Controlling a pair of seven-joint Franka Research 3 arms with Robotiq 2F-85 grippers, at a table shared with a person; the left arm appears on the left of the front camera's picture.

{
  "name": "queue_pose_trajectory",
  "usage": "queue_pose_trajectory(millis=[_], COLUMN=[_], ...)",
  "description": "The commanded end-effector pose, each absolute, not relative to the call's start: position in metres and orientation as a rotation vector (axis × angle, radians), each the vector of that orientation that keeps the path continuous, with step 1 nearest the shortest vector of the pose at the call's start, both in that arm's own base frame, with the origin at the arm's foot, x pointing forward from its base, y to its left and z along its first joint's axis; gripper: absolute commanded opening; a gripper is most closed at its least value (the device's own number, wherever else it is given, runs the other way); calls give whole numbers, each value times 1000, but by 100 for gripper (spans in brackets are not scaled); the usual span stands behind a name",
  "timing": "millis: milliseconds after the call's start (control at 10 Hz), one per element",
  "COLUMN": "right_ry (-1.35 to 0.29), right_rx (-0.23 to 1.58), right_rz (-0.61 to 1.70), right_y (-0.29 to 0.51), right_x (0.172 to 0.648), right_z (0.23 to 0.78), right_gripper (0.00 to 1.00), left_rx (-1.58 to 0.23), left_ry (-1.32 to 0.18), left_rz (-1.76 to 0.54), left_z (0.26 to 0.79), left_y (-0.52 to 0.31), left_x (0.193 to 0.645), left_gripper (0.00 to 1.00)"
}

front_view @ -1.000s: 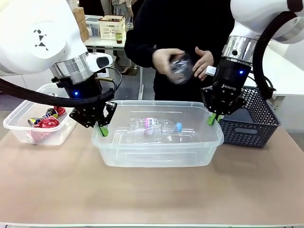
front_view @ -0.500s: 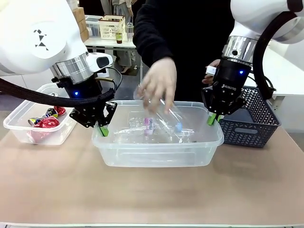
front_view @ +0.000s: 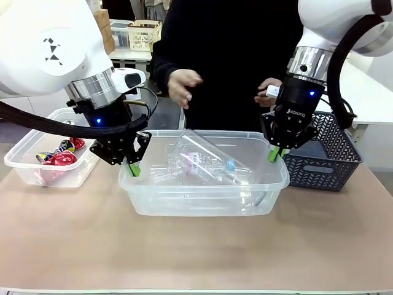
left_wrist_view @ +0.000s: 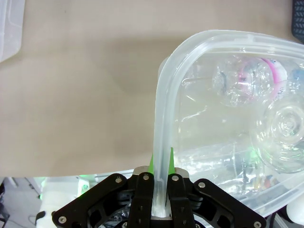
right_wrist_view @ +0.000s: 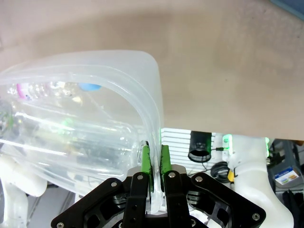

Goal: Sort the waste into each basket.
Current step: Offer the picked Organizing box to the human.

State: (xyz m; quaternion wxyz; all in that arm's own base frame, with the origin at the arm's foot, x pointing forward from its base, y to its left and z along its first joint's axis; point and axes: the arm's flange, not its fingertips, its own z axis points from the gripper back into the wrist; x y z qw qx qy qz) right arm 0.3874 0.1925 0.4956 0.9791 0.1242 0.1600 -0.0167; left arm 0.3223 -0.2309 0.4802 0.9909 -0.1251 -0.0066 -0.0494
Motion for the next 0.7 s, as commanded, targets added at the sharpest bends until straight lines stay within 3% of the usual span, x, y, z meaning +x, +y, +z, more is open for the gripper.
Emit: queue_pose_trajectory(millis=[0, 600], right_ry=[314, 314], right_rx=[254, 254], right_rz=[-34, -34], right_y=[193, 193], right_x=[386, 386], right_z=[499, 499], right_gripper=[9, 9], left_rx=[-255, -255], left_ry=[-21, -21], left_rz=[-95, -95], left_z=[484, 484], left_y=[-230, -230], left_x=[319, 319], left_gripper=[4, 4])
